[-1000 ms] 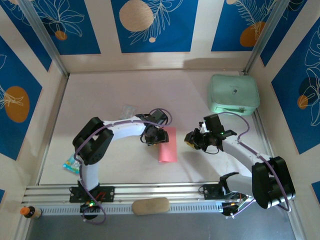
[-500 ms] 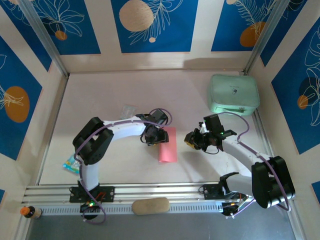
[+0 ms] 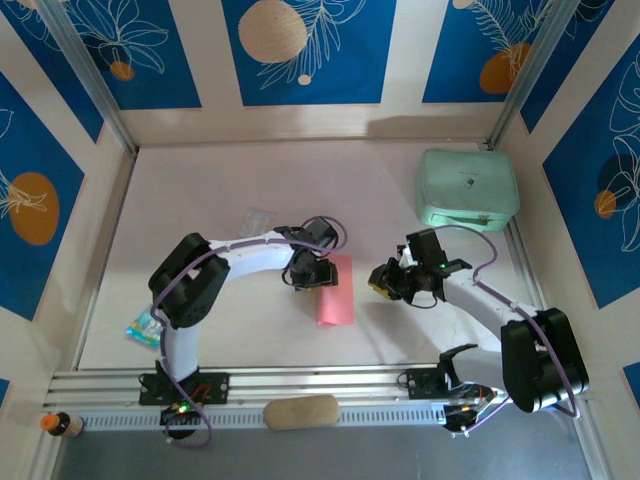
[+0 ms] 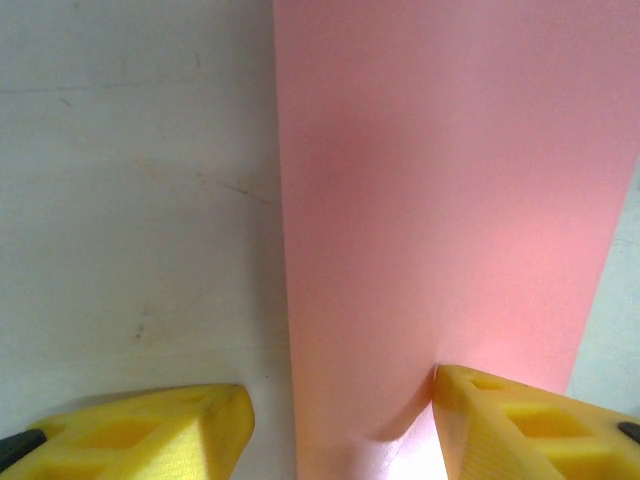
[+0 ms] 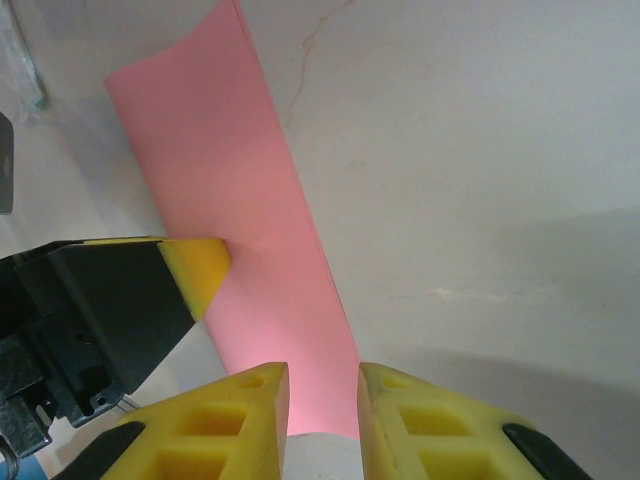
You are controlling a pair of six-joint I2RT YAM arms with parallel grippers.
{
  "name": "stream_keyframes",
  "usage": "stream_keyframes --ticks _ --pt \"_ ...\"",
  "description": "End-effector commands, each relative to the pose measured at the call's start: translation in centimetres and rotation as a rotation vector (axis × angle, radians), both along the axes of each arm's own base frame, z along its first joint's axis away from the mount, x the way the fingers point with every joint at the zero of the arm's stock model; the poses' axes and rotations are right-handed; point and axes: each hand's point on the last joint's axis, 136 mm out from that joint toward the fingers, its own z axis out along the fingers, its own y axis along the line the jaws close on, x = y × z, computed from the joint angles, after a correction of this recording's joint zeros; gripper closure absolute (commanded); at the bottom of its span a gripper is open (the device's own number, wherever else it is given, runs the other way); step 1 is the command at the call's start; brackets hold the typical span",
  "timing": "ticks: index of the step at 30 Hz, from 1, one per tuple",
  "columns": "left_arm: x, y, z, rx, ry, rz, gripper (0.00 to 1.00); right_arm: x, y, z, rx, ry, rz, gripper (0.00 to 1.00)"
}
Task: Fold a paper plane with a square sheet of paper (pick it up from the middle)
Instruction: Hold the square sheet of paper at the center of the table.
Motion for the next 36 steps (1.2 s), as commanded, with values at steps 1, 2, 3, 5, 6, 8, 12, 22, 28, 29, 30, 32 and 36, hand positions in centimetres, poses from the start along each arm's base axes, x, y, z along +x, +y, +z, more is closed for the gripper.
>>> stream_keyframes --ticks 1,2,3,5,6,8,12,22,28,29,30,32,36 --pt "0.3 2.8 -4.9 0.157 -0.003 0.01 0.43 -0.4 0.3 0.0 0.014 0.008 0.026 0.76" --pt "0.4 2.8 -4.9 0.157 -0.002 0.016 0.43 -0.4 0.3 -0.1 0.013 0.01 0.025 0.76" --pt "0.4 2.9 -5.0 0.158 0.001 0.023 0.42 -0.5 0.3 -0.1 0.014 0.011 0.025 0.75" --pt "0.3 2.8 -5.1 0.148 0.006 0.03 0.42 -0.5 0.3 -0.1 0.015 0.009 0.025 0.75" --pt "0.4 2.6 -5.1 0.139 0.006 0.031 0.42 -0.5 0.4 -0.2 0.017 0.011 0.027 0.75" --pt "0.3 2.5 -5.2 0.135 0.009 0.032 0.42 -0.5 0.4 -0.1 0.021 0.009 0.029 0.75" --pt "0.3 2.4 -5.3 0.128 0.011 0.037 0.42 -0.5 0.6 -0.2 0.025 0.015 0.035 0.76" --pt "0.1 2.6 -5.6 0.138 0.017 0.034 0.42 -0.6 1.1 -0.4 0.032 0.027 0.053 0.76" --pt "0.1 2.4 -5.7 0.126 0.018 0.021 0.42 -0.6 1.2 -0.5 0.028 0.03 0.057 0.76" --pt "0.1 2.3 -5.7 0.125 0.018 0.017 0.42 -0.6 1.3 -0.5 0.028 0.03 0.057 0.75" --pt "0.2 2.3 -5.7 0.124 0.015 0.014 0.42 -0.6 1.3 -0.5 0.027 0.031 0.057 0.76" --pt "0.1 2.3 -5.7 0.126 0.015 0.01 0.42 -0.6 1.3 -0.6 0.027 0.033 0.06 0.76" --pt "0.0 2.5 -5.9 0.132 0.021 0.016 0.42 -0.6 1.5 -0.5 0.033 0.031 0.068 0.76"
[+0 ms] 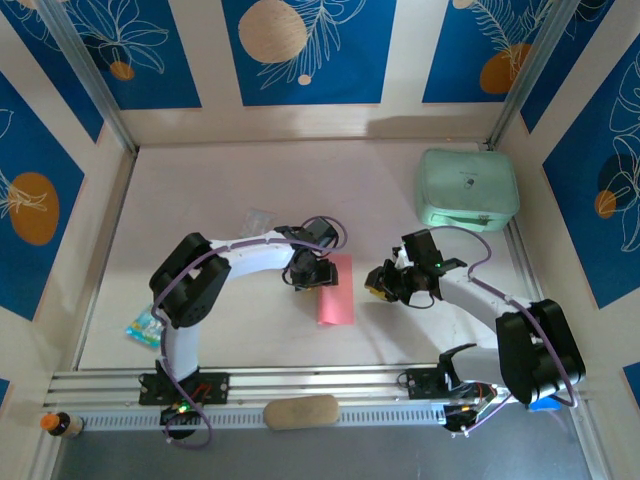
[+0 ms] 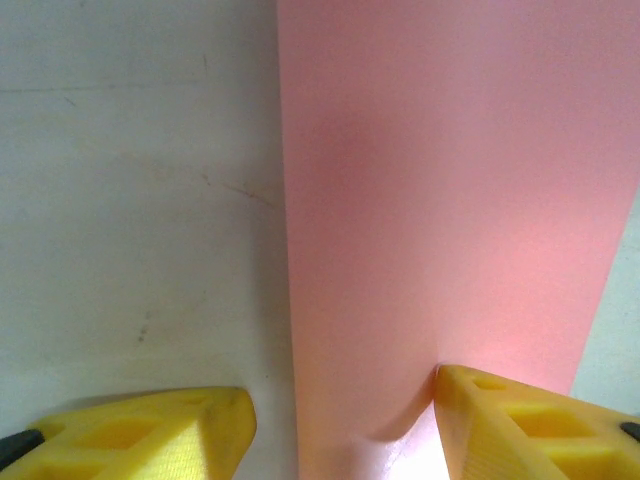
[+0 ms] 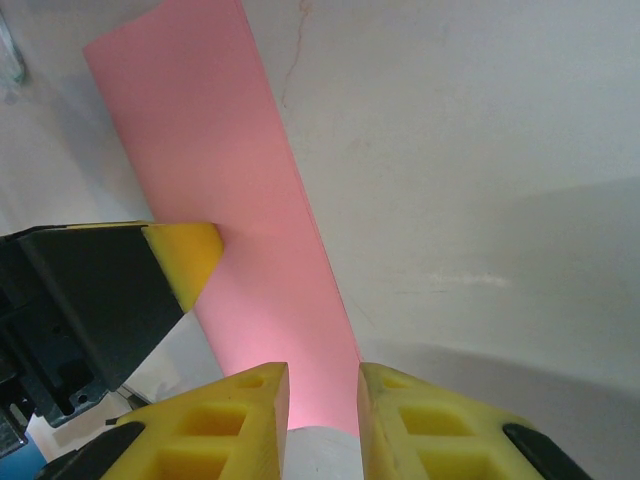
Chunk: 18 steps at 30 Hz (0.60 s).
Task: Fold a paper plane with a square sheet of paper (pick it up from the middle)
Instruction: Hold the square sheet of paper at the center of the table.
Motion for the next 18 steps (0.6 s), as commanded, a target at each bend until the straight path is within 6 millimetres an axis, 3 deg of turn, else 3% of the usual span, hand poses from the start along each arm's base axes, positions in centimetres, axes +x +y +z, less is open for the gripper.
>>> stream_keyframes --ticks 1,6,18 --pt "-0.1 2.5 -5.8 0.128 0.016 0.007 0.42 -0.2 0.8 0.4 0.029 0.0 0.039 0.76" --pt "0.0 2.4 -5.8 0.119 0.013 0.004 0.42 0.0 1.7 0.3 0.026 -0.009 0.077 0.81" --pt "0.2 2.5 -5.8 0.135 0.01 -0.014 0.41 -0.2 1.5 -0.6 -0.014 0.009 0.064 0.81"
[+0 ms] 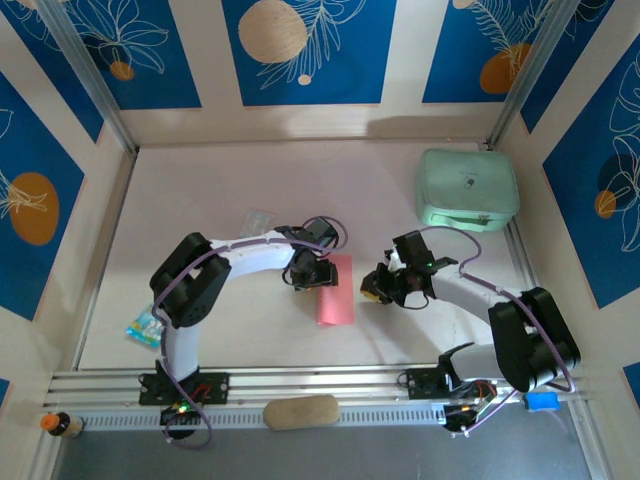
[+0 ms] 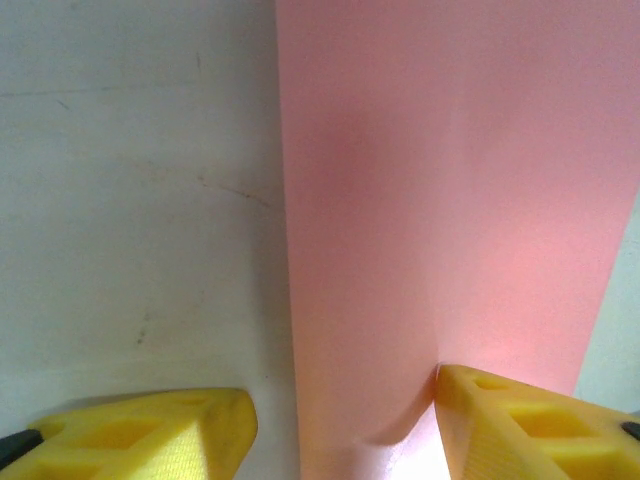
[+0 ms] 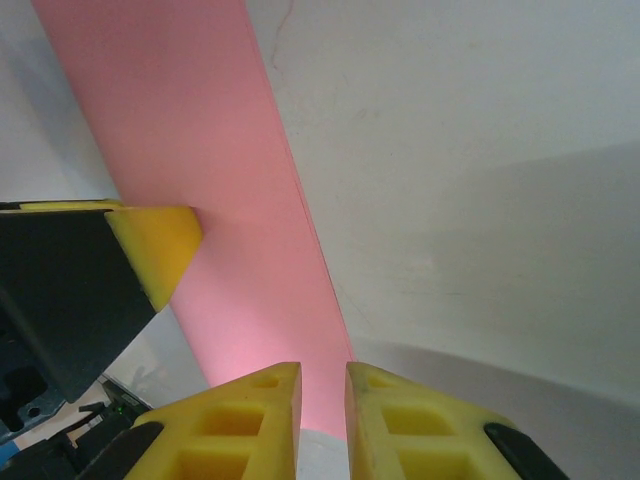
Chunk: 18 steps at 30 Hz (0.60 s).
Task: Fold a paper plane with a square sheet of paper (pick it up from the middle)
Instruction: Hold the square sheet of paper at the center of the table.
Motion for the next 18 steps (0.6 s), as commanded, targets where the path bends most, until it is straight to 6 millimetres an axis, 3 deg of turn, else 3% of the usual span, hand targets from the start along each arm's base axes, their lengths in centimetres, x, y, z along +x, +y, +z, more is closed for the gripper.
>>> stream_keyframes --ticks 1,18 --pt "0.1 2.4 -5.9 0.126 0.015 0.006 0.41 0.3 0.5 0.6 0.013 -0.01 0.014 0.81" --pt "-0.1 2.0 -6.1 0.098 0.025 0.024 0.41 0.4 1.9 0.5 0.024 -0.012 0.066 0.85"
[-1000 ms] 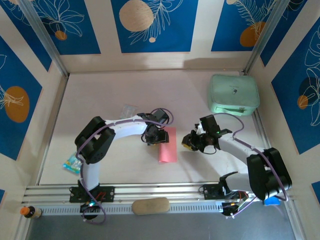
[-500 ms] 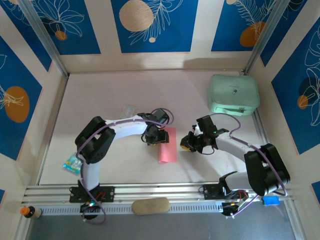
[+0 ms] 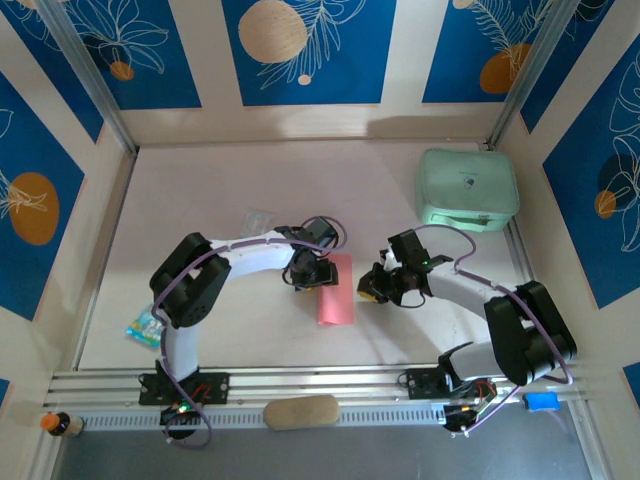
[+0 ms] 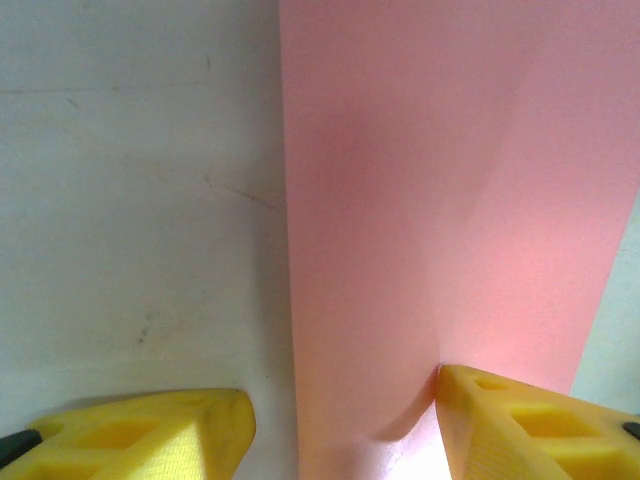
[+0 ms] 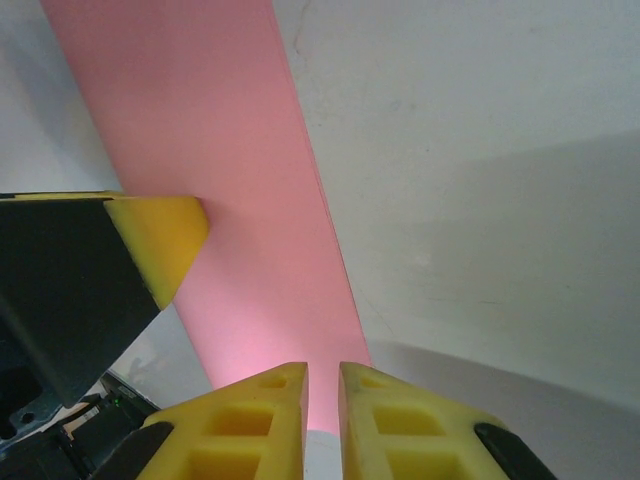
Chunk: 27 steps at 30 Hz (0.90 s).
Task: Fold a paper plane with a square sheet of paper (pick it up from the middle)
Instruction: Hold the square sheet of paper at the center of the table.
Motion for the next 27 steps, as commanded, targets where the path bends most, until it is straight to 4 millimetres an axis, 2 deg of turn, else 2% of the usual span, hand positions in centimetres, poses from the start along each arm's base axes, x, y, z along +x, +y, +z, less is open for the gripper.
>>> stream_keyframes --ticks 1,14,23,27 --pt "-0.1 2.0 -6.0 0.103 0.02 -0.005 0.41 0.4 1.1 0.6 0.023 -0.019 0.041 0.86" --pt "-0.2 2.2 -6.2 0.11 0.02 -0.018 0.41 1.5 3.3 -0.6 -0.002 -0.076 0.115 0.99" --pt "-0.2 2.2 -6.3 0.11 0.02 -0.021 0.41 2.5 4.4 -1.2 -0.002 -0.106 0.159 1.0" --pt "-0.2 2.1 -6.4 0.106 0.022 -0.019 0.42 2.2 4.3 -2.3 -0.023 -0.079 0.163 1.0"
